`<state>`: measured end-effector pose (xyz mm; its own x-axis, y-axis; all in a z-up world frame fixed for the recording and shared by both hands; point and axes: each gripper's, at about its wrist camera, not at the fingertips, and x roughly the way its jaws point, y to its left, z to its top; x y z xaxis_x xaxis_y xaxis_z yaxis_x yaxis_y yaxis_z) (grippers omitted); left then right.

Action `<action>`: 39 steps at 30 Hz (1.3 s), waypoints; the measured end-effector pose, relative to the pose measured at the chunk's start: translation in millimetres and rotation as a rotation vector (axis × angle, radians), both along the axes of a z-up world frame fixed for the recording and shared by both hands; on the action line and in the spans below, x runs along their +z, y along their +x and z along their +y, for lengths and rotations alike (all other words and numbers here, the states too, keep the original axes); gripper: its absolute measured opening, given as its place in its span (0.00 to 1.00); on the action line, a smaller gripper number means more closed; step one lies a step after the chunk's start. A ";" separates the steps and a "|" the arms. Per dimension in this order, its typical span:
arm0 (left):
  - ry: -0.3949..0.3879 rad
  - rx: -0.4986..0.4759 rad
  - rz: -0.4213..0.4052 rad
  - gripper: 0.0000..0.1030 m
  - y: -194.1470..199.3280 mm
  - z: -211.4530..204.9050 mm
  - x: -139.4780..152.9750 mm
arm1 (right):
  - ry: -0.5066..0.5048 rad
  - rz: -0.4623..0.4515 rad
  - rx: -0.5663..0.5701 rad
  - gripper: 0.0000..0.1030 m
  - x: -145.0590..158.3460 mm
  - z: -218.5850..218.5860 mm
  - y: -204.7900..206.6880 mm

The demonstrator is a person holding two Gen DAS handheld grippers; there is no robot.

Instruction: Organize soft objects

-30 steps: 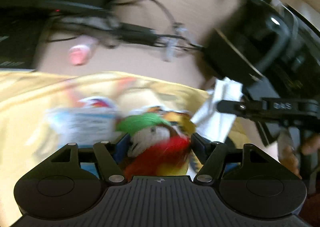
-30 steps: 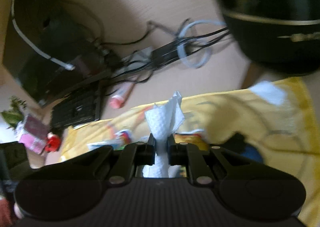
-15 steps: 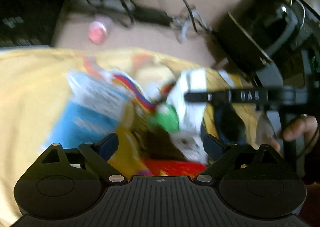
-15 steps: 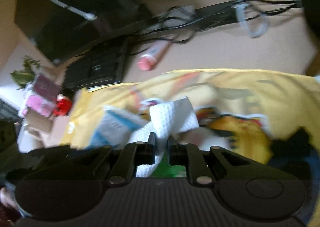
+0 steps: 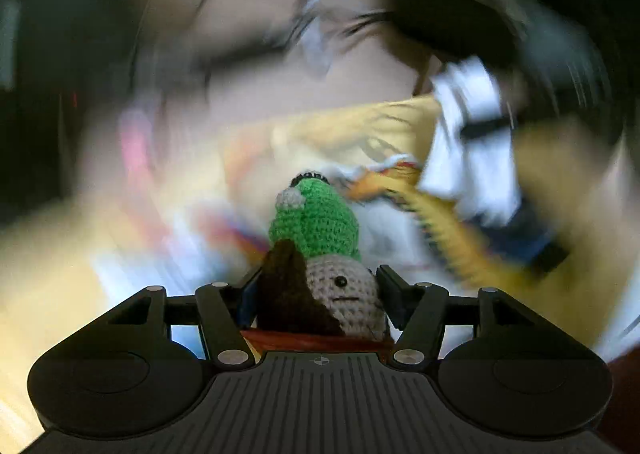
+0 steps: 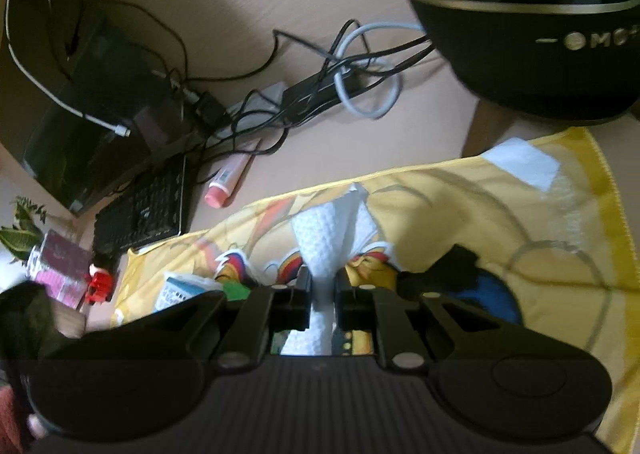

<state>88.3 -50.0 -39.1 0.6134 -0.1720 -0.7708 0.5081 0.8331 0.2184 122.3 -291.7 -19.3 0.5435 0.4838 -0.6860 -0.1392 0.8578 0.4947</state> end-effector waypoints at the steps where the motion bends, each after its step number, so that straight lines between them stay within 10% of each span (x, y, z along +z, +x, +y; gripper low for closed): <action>1: 0.132 -0.075 -0.083 0.63 -6.7 -12.7 -5.8 | -0.001 -0.006 -0.002 0.12 0.5 -0.1 1.3; 2: 0.264 -0.149 -0.165 0.63 -13.4 -25.2 -11.8 | 0.000 -0.013 -0.004 0.12 1.4 -0.2 2.4; 8: 0.478 -0.363 -0.282 0.66 -42.9 -59.9 -53.3 | 0.019 -0.061 0.049 0.12 15.0 16.9 5.2; 13: 0.163 -0.283 -0.130 0.80 -43.7 -49.2 -19.6 | 0.174 -0.014 0.162 0.12 10.0 42.9 8.8; 21: -0.213 -0.029 0.084 0.89 -23.2 -14.1 12.7 | 0.025 0.089 0.157 0.12 -17.8 41.6 -2.1; 27: -0.288 0.051 0.143 0.90 -17.4 -14.9 21.7 | -0.142 0.037 0.123 0.12 -20.2 27.4 -10.1; 39: -0.331 0.111 0.199 0.94 -31.1 18.9 24.2 | 0.046 0.053 0.248 0.12 9.7 35.3 -20.0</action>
